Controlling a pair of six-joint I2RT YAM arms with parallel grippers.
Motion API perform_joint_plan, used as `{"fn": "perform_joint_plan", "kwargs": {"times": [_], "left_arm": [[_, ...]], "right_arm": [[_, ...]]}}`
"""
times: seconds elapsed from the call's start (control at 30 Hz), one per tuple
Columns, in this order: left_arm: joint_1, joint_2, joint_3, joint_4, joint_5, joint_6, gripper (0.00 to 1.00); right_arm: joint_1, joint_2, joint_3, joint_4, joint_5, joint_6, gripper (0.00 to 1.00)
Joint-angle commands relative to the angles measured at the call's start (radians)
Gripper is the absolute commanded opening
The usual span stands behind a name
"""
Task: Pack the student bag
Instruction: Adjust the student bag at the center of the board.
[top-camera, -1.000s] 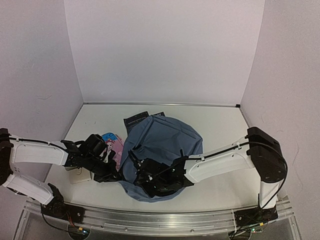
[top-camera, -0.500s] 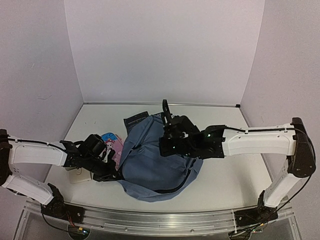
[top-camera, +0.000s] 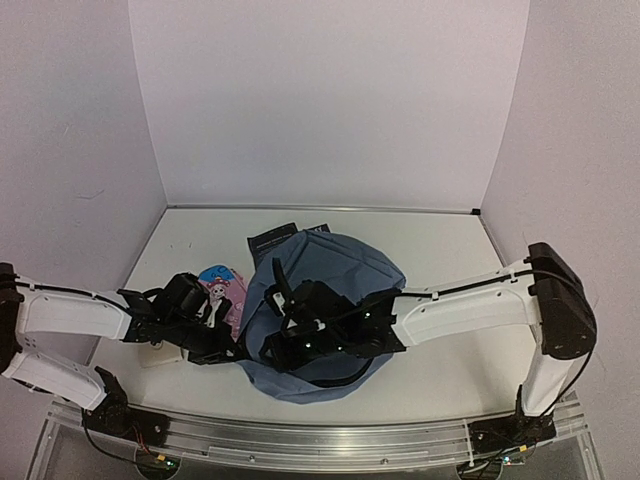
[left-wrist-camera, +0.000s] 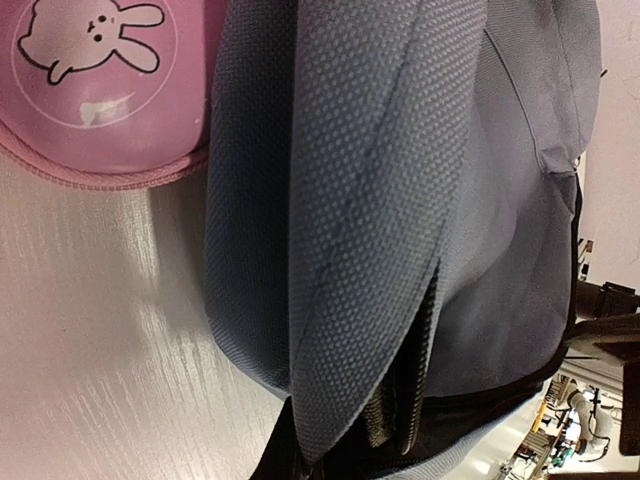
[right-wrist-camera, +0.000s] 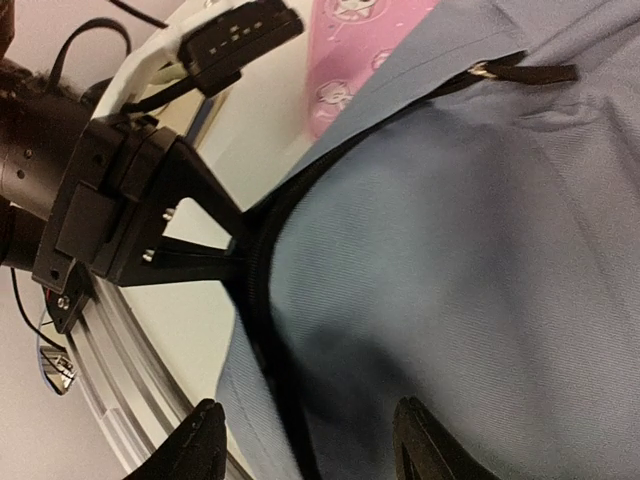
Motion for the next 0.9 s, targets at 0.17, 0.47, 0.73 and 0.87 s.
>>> {"fn": "perform_joint_plan", "kwargs": {"times": [0.17, 0.47, 0.73, 0.87], "left_arm": [[-0.002, -0.046, -0.015, 0.065, -0.002, 0.003, 0.00], [-0.002, -0.069, -0.030, 0.068, 0.002, -0.002, 0.00], [-0.002, -0.082, -0.039, 0.065, -0.006, -0.003, 0.00], [-0.001, -0.069, -0.031, 0.059, -0.007, -0.007, 0.00]], "right_arm": [[0.005, 0.135, 0.125, 0.104, -0.048, 0.056, 0.58], [-0.005, 0.234, 0.217, 0.104, -0.013, 0.098, 0.47], [-0.017, 0.274, 0.219, 0.104, 0.008, 0.113, 0.19], [-0.023, 0.275, 0.222, 0.104, 0.043, 0.113, 0.00]]}}
